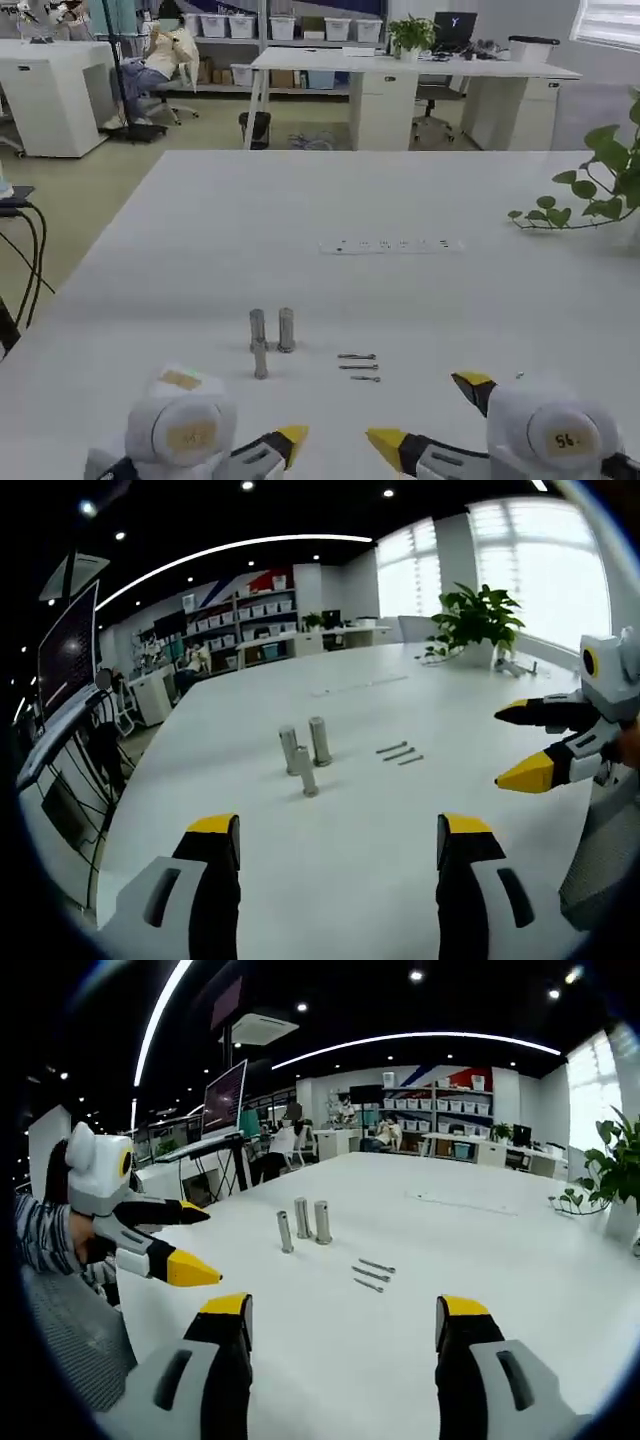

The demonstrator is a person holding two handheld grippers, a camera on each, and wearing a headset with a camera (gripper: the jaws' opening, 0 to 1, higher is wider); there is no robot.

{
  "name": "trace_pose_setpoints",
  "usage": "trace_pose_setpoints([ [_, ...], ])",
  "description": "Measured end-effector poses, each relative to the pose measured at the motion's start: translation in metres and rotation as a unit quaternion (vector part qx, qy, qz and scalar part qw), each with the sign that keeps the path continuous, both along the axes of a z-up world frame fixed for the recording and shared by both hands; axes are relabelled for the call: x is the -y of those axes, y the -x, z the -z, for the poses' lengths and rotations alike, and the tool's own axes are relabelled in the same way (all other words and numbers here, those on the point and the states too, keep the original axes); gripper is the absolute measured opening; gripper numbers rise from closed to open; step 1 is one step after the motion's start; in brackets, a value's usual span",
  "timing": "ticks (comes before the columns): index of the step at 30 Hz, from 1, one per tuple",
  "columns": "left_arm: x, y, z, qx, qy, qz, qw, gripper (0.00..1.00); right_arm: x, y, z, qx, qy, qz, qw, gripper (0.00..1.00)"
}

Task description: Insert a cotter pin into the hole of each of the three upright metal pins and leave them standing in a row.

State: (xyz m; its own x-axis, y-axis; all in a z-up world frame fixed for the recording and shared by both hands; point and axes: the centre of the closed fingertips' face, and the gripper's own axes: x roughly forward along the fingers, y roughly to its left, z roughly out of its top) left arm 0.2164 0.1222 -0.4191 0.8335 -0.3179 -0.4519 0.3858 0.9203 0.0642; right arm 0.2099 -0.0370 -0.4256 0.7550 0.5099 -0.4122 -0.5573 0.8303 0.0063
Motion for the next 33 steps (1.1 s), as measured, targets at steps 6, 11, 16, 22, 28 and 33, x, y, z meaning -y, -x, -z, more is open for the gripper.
trace_pose_setpoints([
  [6,-0.0042,-0.0023,-0.0033,0.005,-0.006,-0.005,1.0000,0.77,-0.0030,0.0007,0.0018,0.001,0.012,-0.009,0.9999,0.73],
  [11,-0.0038,-0.0020,-0.0033,0.004,-0.008,-0.004,1.0000,0.76,-0.0037,0.0016,0.0032,0.003,0.021,-0.014,0.9997,0.72],
  [16,-0.0025,-0.0019,-0.0031,0.005,-0.008,-0.001,1.0000,0.76,-0.0041,0.0017,0.0026,0.006,0.025,-0.017,0.9995,0.72],
  [22,-0.0040,-0.0016,-0.0022,0.002,-0.007,-0.004,1.0000,0.75,-0.0052,0.0021,0.0020,0.006,0.021,-0.018,0.9996,0.71],
  [28,-0.0056,-0.0011,0.0005,-0.004,-0.011,-0.005,0.9999,0.74,-0.0060,0.0022,0.0011,0.007,0.021,-0.019,0.9996,0.69],
  [33,-0.0064,-0.0014,0.0002,-0.005,-0.008,-0.008,0.9999,0.73,-0.0044,0.0009,0.0009,0.012,0.030,-0.019,0.9993,0.69],
])
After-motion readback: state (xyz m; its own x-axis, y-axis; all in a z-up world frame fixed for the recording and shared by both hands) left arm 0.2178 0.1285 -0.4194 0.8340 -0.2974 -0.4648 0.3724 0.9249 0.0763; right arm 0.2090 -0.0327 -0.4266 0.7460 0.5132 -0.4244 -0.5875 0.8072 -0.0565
